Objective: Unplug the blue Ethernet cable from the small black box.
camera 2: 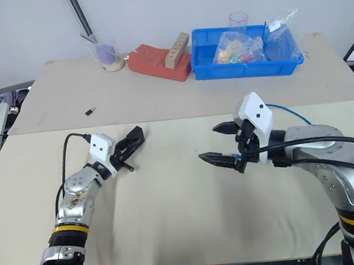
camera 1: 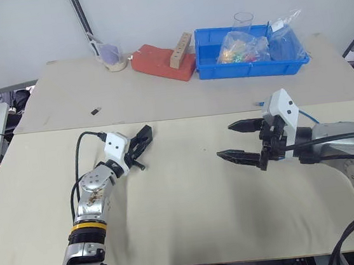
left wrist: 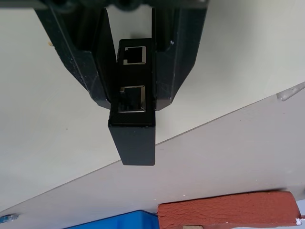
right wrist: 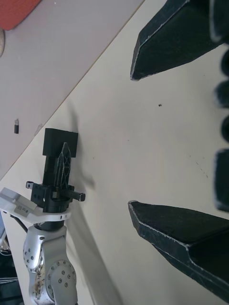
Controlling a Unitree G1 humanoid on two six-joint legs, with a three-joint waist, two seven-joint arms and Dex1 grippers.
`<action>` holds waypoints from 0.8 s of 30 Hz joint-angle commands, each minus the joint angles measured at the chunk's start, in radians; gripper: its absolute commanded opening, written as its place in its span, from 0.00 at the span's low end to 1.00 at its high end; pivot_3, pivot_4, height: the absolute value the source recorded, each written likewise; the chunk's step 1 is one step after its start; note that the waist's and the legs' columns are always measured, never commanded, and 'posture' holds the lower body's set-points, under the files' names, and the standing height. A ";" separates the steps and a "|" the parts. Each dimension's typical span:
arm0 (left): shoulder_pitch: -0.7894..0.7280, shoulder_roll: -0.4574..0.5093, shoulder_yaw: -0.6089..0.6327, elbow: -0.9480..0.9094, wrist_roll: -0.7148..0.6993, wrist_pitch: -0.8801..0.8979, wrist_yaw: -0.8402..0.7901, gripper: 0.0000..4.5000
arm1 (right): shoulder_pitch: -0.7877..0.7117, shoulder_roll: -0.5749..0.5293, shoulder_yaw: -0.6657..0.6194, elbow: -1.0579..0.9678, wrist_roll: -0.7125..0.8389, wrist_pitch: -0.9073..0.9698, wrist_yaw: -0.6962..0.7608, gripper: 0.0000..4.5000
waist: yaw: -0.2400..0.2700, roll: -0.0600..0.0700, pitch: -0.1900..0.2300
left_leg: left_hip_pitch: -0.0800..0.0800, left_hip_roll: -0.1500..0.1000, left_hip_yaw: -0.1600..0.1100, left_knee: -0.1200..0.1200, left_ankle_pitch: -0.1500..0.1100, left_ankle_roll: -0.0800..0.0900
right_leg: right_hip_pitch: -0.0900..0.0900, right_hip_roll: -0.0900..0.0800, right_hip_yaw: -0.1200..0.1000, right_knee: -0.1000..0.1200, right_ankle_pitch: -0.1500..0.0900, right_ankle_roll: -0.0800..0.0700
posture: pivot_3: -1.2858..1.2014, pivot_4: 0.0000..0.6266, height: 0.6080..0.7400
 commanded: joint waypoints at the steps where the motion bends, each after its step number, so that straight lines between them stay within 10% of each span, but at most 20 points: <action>1: 0.005 -0.005 -0.002 -0.006 -0.002 0.040 0.007 0.11 | -0.016 -0.006 -0.012 -0.008 -0.007 -0.043 -0.001 0.99 | 0.000 0.000 0.000 | 0.000 0.000 0.000 0.000 0.000 0.000 | 0.000 0.000 0.000 0.000 0.000 0.000 | 0.52 0.24 1.00; 3: 0.006 -0.008 0.005 -0.013 -0.017 0.055 0.002 0.11 | -0.015 -0.007 -0.011 -0.006 -0.007 -0.048 0.000 0.99 | 0.000 0.000 0.000 | 0.000 0.000 0.000 0.000 0.000 0.000 | 0.000 0.000 0.000 0.000 0.000 0.000 | 0.52 0.24 1.00; 11: 0.024 0.007 0.013 -0.055 -0.057 0.094 -0.060 0.96 | -0.020 -0.014 -0.011 -0.004 -0.009 -0.049 0.009 1.00 | -0.012 0.000 0.000 | -0.001 0.000 0.000 0.000 0.000 0.000 | 0.000 0.000 0.000 0.000 0.000 0.000 | 0.52 0.24 1.00; 24: 0.261 0.462 0.223 -0.665 -0.309 0.592 -0.277 0.98 | 0.019 -0.195 -0.112 0.156 0.001 -0.111 0.239 1.00 | -0.024 0.000 0.001 | 0.001 0.003 0.000 -0.003 0.000 0.000 | -0.001 0.001 0.000 -0.001 0.000 0.000 | 0.52 0.24 1.00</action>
